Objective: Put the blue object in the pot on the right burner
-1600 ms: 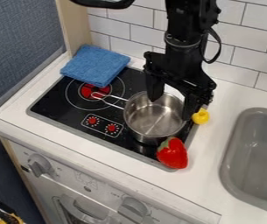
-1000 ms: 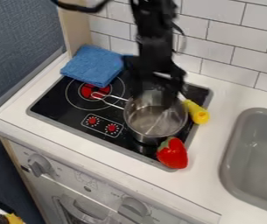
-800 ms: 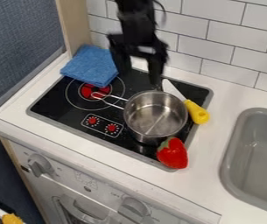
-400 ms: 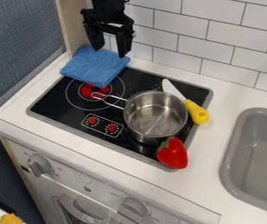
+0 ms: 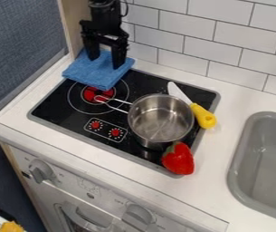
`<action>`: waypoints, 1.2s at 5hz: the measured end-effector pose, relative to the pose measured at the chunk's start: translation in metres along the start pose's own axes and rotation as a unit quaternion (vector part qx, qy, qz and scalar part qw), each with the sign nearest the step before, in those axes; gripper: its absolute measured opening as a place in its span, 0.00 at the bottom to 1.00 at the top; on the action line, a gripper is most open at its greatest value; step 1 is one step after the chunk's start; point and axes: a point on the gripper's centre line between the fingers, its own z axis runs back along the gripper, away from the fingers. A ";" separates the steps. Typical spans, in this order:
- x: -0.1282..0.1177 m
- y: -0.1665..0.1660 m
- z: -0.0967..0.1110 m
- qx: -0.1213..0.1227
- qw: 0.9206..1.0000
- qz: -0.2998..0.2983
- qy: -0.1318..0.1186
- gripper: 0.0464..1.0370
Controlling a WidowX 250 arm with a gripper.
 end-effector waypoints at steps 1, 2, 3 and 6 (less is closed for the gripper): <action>-0.001 0.007 -0.008 0.012 1.000 0.013 0.006 0.96; 0.000 0.009 -0.013 0.016 1.000 0.021 0.009 0.96; 0.001 0.009 -0.024 0.014 1.000 0.014 0.012 0.96; -0.078 0.016 -0.024 -0.031 0.998 0.053 0.021 0.96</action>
